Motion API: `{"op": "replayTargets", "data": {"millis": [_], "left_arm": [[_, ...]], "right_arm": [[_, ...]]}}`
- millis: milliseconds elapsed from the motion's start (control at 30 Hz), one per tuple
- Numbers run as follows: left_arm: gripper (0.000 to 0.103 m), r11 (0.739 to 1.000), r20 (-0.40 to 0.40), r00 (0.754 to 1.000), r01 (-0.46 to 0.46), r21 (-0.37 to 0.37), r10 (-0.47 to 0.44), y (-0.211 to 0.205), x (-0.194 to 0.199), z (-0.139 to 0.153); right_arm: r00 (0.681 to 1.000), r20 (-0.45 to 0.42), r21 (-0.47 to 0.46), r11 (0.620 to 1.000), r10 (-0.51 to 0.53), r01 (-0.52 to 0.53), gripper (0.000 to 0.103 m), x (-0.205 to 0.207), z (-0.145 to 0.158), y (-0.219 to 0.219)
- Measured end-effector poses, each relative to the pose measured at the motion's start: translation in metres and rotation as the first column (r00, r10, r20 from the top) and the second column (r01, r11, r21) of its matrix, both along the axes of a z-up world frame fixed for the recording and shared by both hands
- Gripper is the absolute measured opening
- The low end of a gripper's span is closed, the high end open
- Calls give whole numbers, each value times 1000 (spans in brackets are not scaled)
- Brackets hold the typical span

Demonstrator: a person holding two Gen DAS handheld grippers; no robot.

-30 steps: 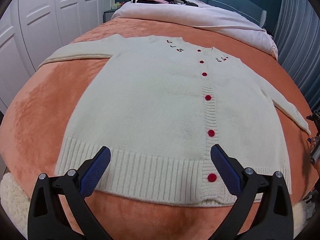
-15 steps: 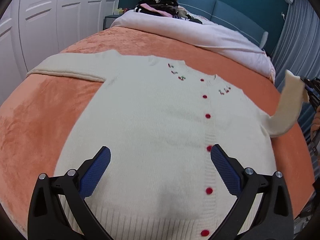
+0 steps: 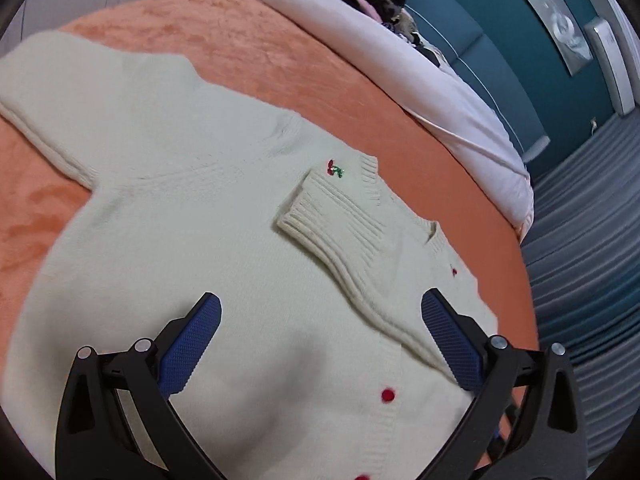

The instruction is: Fold small clothes

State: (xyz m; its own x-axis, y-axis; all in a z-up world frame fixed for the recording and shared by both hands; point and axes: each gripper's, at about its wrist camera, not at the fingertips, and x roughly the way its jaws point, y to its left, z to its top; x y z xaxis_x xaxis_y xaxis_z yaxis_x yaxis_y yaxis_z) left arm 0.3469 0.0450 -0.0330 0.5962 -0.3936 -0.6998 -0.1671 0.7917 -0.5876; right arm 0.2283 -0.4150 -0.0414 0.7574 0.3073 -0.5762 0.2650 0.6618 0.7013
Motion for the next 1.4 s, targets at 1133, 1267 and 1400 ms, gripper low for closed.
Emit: {"op": "replayTargets", "data": {"millis": [1133,1267,1400], "left_arm": [[14,998,144,987,-68,0,67,13,11,-47],[48,989,154,977,-141,-49,147,48,-10,-29],[68,935,174,918,-353,-44,355,142,-29,-4]], "right_arm": [[995,-96,-288,958,-40,11,4,45,7,31],[997,-70,-413,911,-30,-1,8,24,11,58],[997,-59,-395,919,-43,17,9,18,12,51]]}}
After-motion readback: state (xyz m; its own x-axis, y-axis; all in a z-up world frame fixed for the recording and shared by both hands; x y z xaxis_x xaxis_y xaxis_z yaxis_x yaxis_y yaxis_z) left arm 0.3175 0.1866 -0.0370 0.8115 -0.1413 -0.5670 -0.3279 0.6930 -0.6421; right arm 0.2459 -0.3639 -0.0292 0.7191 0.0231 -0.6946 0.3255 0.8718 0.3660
